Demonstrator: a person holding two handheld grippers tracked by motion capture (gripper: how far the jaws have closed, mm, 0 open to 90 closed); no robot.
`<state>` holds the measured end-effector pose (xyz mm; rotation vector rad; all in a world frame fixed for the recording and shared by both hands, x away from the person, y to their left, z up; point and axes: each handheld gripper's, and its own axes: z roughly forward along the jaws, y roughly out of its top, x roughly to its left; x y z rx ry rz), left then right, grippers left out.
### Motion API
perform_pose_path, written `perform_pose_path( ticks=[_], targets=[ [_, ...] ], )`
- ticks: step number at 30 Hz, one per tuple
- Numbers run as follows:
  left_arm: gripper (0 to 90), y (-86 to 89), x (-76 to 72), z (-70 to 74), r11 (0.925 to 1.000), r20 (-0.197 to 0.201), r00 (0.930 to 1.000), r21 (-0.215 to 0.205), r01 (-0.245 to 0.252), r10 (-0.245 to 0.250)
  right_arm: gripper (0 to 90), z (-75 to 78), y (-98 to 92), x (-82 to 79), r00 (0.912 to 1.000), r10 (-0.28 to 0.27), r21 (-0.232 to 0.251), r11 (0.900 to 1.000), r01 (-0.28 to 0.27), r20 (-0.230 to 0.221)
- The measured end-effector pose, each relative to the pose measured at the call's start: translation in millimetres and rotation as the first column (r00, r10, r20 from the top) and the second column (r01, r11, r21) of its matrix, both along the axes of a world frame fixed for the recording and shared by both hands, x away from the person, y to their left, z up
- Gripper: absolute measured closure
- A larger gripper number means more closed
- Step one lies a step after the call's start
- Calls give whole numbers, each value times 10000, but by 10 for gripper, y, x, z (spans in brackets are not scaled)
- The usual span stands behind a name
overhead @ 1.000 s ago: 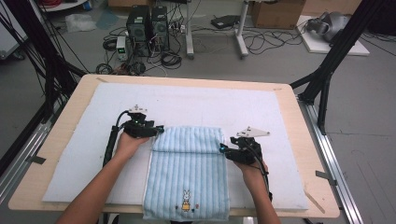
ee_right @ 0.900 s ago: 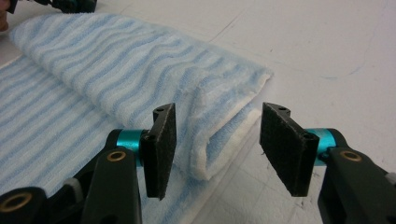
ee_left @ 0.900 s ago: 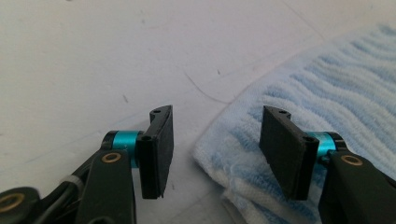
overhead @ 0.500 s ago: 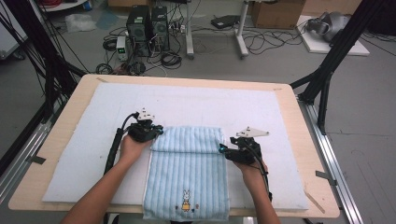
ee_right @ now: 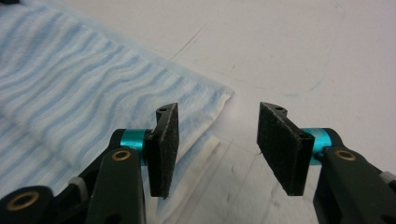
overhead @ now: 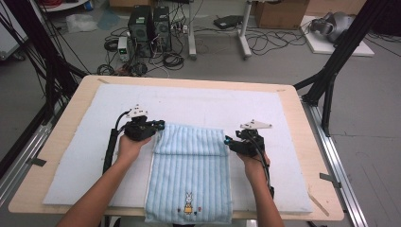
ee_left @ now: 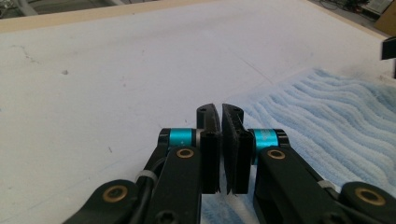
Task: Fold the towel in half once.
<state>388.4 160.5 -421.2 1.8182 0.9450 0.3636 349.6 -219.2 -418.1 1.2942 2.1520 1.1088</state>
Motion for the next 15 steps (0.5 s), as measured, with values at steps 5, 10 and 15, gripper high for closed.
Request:
perform_pose_path(
  ticks=[5, 10, 15],
  targets=[
    [855, 14, -7, 19, 9997, -10, 10000, -223, 32, -33, 492, -60, 210, 282, 9977, 144, -453, 9988, -175, -663],
    [856, 29, -11, 31, 9997, 65, 9999, -227, 125, -124, 539, -123, 362, 511, 9939, 138, -1069, 9939, -255, -1091],
    [856, 46, -5, 31, 9990, 7, 9999, -429, 103, -102, 727, -195, 402, 612, 9907, 135, -1246, 9917, -306, -1357]
  ],
)
